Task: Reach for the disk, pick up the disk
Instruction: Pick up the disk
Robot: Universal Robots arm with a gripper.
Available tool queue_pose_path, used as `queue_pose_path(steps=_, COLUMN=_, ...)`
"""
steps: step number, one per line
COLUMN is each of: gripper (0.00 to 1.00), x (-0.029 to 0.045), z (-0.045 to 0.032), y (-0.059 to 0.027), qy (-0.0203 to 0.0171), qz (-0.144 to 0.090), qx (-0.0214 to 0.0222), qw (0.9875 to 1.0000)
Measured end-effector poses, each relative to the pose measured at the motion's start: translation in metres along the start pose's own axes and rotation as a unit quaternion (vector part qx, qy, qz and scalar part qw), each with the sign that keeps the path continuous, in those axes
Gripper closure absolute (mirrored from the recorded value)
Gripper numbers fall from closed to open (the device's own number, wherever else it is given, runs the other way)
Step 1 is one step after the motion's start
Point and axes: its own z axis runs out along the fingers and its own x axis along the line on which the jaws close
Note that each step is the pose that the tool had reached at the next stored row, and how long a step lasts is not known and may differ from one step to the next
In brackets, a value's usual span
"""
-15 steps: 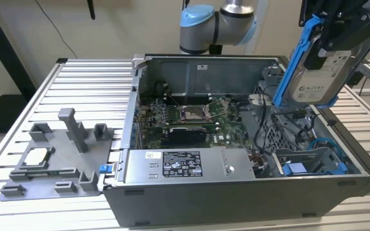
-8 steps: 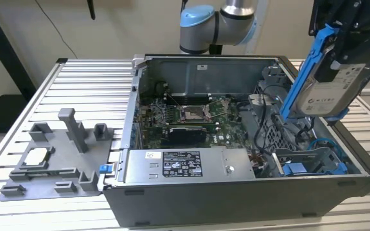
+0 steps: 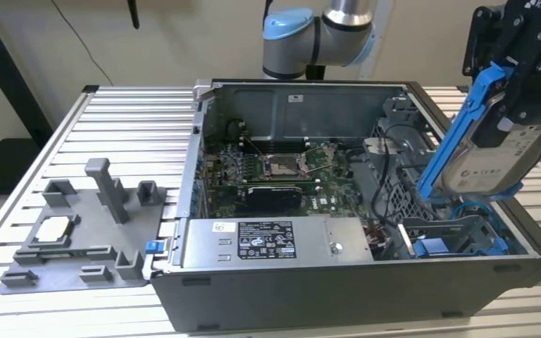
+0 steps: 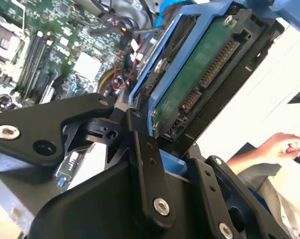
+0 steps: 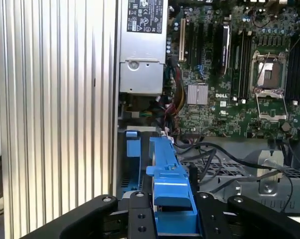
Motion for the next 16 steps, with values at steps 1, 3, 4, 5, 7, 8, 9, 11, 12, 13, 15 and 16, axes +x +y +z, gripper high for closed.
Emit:
queue_pose_path(steps=1, gripper=1.00, x=0.0016, z=0.0020, y=0.0000, qy=-0.0002, qz=0.000, qx=0.0000, qw=1.0000)
queue_pose_path(steps=3, gripper=1.00, x=0.0037, z=0.0054, y=0.0001, qy=-0.0001, qz=0.000, qx=0.0000, qw=1.0000)
queue_pose_path(steps=4, gripper=1.00, x=0.0046, z=0.0072, y=0.0001, qy=-0.0001, qz=0.000, qx=0.0000, qw=1.0000)
queue_pose_path(steps=5, gripper=1.00, x=0.0056, z=0.0091, y=0.0001, qy=-0.0001, qz=0.000, qx=0.0000, qw=1.0000)
queue_pose_path(steps=7, gripper=1.00, x=0.0066, z=0.0126, y=0.0002, qy=0.0000, qz=0.000, qx=0.0000, qw=1.0000)
queue_pose_path(steps=8, gripper=1.00, x=0.0066, z=0.0144, y=0.0002, qy=0.0001, qz=0.000, qx=0.0000, qw=1.0000)
queue_pose_path(steps=9, gripper=1.00, x=0.0067, z=0.0162, y=0.0001, qy=0.0000, qz=0.000, qx=0.0000, qw=1.0000)
queue_pose_path(steps=11, gripper=1.00, x=0.0071, z=0.0201, y=-0.0006, qy=-0.0001, qz=0.001, qx=0.0000, qw=1.0000)
queue_pose_path(steps=12, gripper=1.00, x=0.0073, z=0.0218, y=-0.0011, qy=-0.0001, qz=0.002, qx=0.0001, qw=1.0000)
queue_pose_path(steps=13, gripper=1.00, x=0.0076, z=0.0236, y=-0.0018, qy=0.0000, qz=0.003, qx=0.0001, qw=1.0000)
queue_pose_path(steps=15, gripper=1.00, x=0.0083, z=0.0272, y=-0.0027, qy=0.0000, qz=0.005, qx=0.0001, qw=1.0000)
queue_pose_path(steps=16, gripper=1.00, x=0.0092, z=0.0289, y=-0.0027, qy=0.0001, qz=0.006, qx=0.0001, qw=1.0000)
